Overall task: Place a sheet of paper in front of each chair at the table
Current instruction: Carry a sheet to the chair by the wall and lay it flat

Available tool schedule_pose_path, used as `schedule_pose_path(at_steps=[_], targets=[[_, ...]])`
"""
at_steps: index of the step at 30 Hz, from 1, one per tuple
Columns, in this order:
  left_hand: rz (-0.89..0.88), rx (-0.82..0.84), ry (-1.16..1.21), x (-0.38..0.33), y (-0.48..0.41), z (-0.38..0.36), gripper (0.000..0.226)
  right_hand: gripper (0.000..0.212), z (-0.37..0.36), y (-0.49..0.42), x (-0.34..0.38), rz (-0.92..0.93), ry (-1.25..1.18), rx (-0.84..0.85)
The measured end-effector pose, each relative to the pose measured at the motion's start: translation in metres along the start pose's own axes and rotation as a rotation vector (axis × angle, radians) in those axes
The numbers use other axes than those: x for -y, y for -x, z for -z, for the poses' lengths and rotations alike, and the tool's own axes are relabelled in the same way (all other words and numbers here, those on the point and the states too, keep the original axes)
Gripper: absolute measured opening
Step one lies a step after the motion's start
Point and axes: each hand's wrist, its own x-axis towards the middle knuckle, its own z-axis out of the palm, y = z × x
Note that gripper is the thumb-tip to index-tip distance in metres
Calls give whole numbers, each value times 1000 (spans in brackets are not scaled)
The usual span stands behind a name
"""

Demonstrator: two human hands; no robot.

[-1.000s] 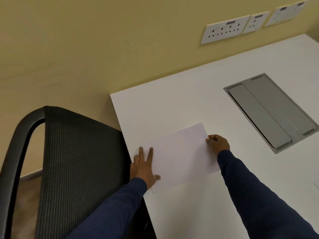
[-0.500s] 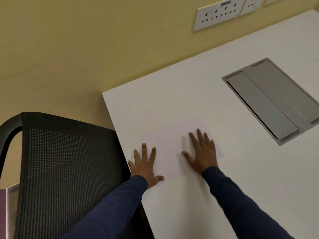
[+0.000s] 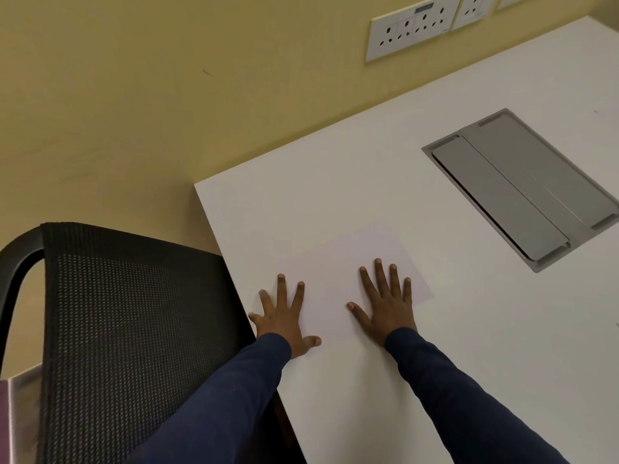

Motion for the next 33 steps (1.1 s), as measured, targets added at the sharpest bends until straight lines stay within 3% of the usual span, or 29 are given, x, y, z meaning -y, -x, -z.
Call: schedule_pose_path(at_steps=[8,14,33], targets=[[11,-42,146,-3,13,8,133,86,28,11,6,30,35,5],[-84,-120,78,-12,40,29,128,85,56,51,20,-39,59,-39],[-548,-555,-192,3,250,80,113,81,147,320,123,-438,-11,-430]])
